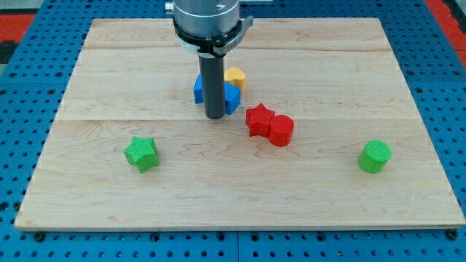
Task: Push red star and red circle closer to green circle
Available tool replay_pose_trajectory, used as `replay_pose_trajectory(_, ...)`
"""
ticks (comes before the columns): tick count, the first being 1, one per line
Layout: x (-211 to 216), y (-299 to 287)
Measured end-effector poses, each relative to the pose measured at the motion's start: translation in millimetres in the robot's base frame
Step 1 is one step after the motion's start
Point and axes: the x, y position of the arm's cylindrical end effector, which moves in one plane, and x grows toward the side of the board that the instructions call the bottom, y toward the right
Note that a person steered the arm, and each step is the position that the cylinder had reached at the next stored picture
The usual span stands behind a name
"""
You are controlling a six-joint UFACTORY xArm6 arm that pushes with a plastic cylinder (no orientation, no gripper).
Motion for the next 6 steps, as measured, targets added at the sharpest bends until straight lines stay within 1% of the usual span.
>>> replay_pose_trajectory(1,7.2,30.6)
replay_pose_trajectory(2,14.5,74.5)
replay_pose_trajectory(3,43.7,108.1)
replay_pose_trajectory(5,47.3,145.9)
replay_pose_trajectory(6,47.1,149.7)
